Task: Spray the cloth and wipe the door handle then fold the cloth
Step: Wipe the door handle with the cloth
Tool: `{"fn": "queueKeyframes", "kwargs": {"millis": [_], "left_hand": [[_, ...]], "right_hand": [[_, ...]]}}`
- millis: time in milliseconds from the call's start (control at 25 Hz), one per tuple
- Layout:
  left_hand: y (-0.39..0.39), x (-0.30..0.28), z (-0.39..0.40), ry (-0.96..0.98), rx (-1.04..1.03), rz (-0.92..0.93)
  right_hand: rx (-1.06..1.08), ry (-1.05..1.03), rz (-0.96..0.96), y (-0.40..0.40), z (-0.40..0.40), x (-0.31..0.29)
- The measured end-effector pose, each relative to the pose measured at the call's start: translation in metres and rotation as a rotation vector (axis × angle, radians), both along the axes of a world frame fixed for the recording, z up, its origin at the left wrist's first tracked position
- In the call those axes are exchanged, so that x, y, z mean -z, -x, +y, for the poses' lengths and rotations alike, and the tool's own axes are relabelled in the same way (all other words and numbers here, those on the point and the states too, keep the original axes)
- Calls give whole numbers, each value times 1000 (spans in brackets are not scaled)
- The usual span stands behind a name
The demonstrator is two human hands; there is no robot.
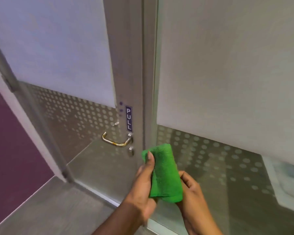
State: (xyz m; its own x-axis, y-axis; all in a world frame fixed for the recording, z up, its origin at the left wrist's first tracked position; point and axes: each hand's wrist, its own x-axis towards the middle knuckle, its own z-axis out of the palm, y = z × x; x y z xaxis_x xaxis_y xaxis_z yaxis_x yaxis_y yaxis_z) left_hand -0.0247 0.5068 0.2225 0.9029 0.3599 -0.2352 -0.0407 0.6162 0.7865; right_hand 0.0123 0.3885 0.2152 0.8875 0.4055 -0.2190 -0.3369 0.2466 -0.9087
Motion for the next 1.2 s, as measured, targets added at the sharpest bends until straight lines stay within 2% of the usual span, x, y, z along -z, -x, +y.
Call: {"fn": "queueKeyframes", "kwargs": {"millis": [80, 160, 240, 320, 440, 520, 600, 680, 800, 1000, 1080, 1200], "left_hand": [[10, -10, 29, -33, -168, -49], [18, -16, 56, -74, -259, -76], [22, -18, 85, -125, -231, -91], [24, -20, 115, -231, -191, -90], [16, -21, 168, -466, -260, -91], [3, -20, 201, -589, -329, -105], [-14, -20, 230, -690, -380, -115], [-33, -20, 251, -800, -423, -102], [-61, -27, 263, -884, -443, -125], [-92, -17, 271, -1013, -508, -120], [-97, 0, 277, -1125, -491, -58], [-89, 21, 275, -1192, -426, 49]], "right_hand": [[-22, -52, 20, 8, 25, -7], [-66, -97, -83, 16, 50, -15], [-16, -6, -221, 22, 77, -14], [55, 96, -267, 19, 105, -11], [6, 274, -348, 9, 143, -8], [21, 488, -597, -4, 157, -15], [210, 635, -1001, -24, 170, -42], [406, 685, -1367, -51, 185, -75], [649, 794, -1666, -96, 212, -122], [810, 925, -1841, -141, 247, -140], [856, 968, -1882, -147, 253, -136], [921, 1005, -1899, -152, 257, -132]]}}
